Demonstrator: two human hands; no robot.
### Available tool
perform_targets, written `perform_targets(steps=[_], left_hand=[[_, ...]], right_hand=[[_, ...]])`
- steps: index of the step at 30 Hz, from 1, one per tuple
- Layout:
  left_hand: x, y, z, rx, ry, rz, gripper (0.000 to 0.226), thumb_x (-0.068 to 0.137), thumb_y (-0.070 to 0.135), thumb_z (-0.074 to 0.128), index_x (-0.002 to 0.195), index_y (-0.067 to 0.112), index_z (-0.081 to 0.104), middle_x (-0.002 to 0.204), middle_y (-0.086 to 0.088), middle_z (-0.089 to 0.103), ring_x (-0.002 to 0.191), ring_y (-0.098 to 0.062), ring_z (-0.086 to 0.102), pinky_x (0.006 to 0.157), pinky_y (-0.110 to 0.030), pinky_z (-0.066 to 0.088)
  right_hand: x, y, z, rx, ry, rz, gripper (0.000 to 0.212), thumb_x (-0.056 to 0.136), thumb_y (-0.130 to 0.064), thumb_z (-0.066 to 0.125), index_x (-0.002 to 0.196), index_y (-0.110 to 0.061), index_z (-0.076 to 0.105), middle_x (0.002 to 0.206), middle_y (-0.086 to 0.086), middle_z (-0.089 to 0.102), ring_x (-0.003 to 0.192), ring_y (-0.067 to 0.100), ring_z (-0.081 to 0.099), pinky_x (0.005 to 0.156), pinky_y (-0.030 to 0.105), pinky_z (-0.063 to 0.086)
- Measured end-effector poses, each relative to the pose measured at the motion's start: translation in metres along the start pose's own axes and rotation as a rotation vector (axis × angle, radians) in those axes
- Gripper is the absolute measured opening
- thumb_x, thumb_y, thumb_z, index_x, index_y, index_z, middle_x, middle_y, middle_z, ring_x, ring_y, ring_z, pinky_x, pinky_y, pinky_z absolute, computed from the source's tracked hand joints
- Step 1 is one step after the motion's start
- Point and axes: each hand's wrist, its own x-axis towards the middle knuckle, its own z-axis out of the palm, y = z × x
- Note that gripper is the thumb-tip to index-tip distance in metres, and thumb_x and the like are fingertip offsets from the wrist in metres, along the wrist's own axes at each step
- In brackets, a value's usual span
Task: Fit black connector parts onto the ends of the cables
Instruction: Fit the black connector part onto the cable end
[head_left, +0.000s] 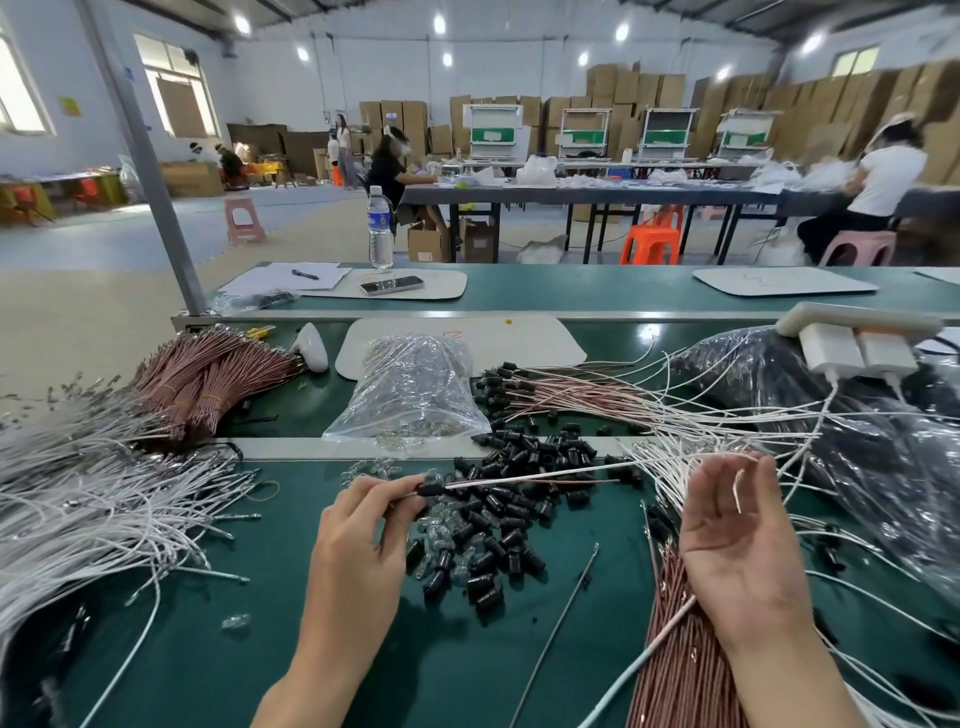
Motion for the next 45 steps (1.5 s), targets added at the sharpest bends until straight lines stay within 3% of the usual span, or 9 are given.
perform_targets(steps=[9, 17, 20, 24, 28, 32, 37, 40, 45], left_hand=[[0.007, -0.012, -0.010, -0.018, 0.022, -0.068, 0.019, 0.095, 0.028, 0.061, 0.109, 0.024, 0.073, 0.098, 0.017, 0.064, 0.094, -0.007, 0.064, 0.077, -0.012, 0.044], [0.006, 0.004, -0.002, -0.242, 0.043, -0.228, 0.016, 0.093, 0.018, 0.070, 0.097, 0.033, 0.076, 0.085, 0.018, 0.071, 0.077, 0.004, 0.064, 0.070, -0.005, 0.044], [0.003, 0.012, 0.003, -0.358, 0.054, -0.305, 0.015, 0.093, 0.020, 0.071, 0.092, 0.034, 0.077, 0.067, 0.017, 0.069, 0.054, 0.005, 0.052, 0.055, -0.005, 0.038], [0.002, 0.020, 0.007, -0.474, 0.071, -0.378, 0.009, 0.090, 0.026, 0.072, 0.088, 0.032, 0.078, 0.073, 0.004, 0.075, 0.062, 0.002, 0.059, 0.060, -0.007, 0.045], [0.008, 0.021, -0.001, -0.730, 0.180, -0.542, 0.017, 0.080, 0.034, 0.073, 0.088, 0.021, 0.079, 0.071, 0.003, 0.069, 0.067, -0.010, 0.058, 0.074, -0.018, 0.052], [0.012, 0.019, -0.008, -0.972, 0.181, -0.675, 0.023, 0.078, 0.026, 0.070, 0.093, 0.009, 0.075, 0.073, -0.001, 0.064, 0.064, -0.012, 0.053, 0.074, -0.029, 0.049], [-0.009, 0.033, 0.016, -0.405, -0.087, -0.346, 0.009, 0.089, 0.018, 0.075, 0.092, 0.026, 0.079, 0.077, 0.014, 0.074, 0.069, 0.002, 0.065, 0.067, -0.012, 0.048], [-0.021, 0.037, 0.031, -0.168, -0.245, -0.125, 0.015, 0.093, 0.024, 0.072, 0.101, 0.036, 0.077, 0.090, 0.020, 0.068, 0.087, -0.003, 0.065, 0.078, -0.019, 0.048], [-0.023, 0.036, 0.031, -0.163, -0.280, -0.081, 0.017, 0.092, 0.049, 0.062, 0.106, 0.046, 0.070, 0.097, 0.022, 0.065, 0.094, -0.007, 0.062, 0.084, -0.033, 0.050]], right_hand=[[-0.003, -0.007, -0.001, 0.365, -0.043, 0.006, 0.011, 0.092, -0.018, 0.071, 0.098, -0.011, 0.077, 0.095, 0.000, 0.078, 0.093, 0.006, 0.075, 0.084, 0.013, 0.055], [0.000, 0.021, -0.002, -0.542, -0.116, 0.115, 0.053, 0.095, -0.050, 0.055, 0.130, -0.009, 0.057, 0.126, 0.010, 0.071, 0.119, 0.020, 0.067, 0.094, 0.028, 0.056], [-0.006, 0.044, 0.002, -0.881, -0.220, 0.165, 0.066, 0.085, -0.063, 0.065, 0.130, -0.015, 0.060, 0.127, 0.000, 0.071, 0.119, 0.016, 0.067, 0.098, 0.028, 0.054], [-0.011, 0.056, 0.000, -1.086, -0.260, 0.058, 0.087, 0.067, -0.081, 0.072, 0.140, -0.037, 0.055, 0.138, -0.019, 0.061, 0.122, 0.000, 0.061, 0.110, 0.032, 0.043], [-0.011, 0.063, -0.002, -1.036, -0.149, 0.012, 0.072, 0.075, -0.063, 0.072, 0.139, -0.033, 0.055, 0.129, -0.012, 0.066, 0.109, 0.000, 0.068, 0.101, 0.030, 0.050], [-0.015, 0.062, 0.004, -1.033, -0.243, 0.072, 0.038, 0.078, -0.046, 0.069, 0.105, -0.022, 0.079, 0.103, 0.004, 0.078, 0.093, 0.021, 0.074, 0.078, 0.025, 0.060], [-0.024, 0.073, 0.009, -1.117, -0.363, 0.165, 0.038, 0.076, -0.044, 0.073, 0.110, -0.027, 0.076, 0.107, -0.001, 0.078, 0.093, 0.020, 0.075, 0.069, 0.024, 0.058], [-0.025, 0.076, 0.009, -1.050, -0.353, 0.166, 0.030, 0.078, -0.035, 0.074, 0.105, -0.023, 0.079, 0.107, 0.002, 0.078, 0.094, 0.022, 0.075, 0.069, 0.024, 0.058], [-0.025, 0.077, 0.010, -0.992, -0.329, 0.151, 0.026, 0.074, -0.036, 0.076, 0.095, -0.023, 0.081, 0.097, 0.010, 0.078, 0.086, 0.020, 0.076, 0.071, 0.023, 0.059]])
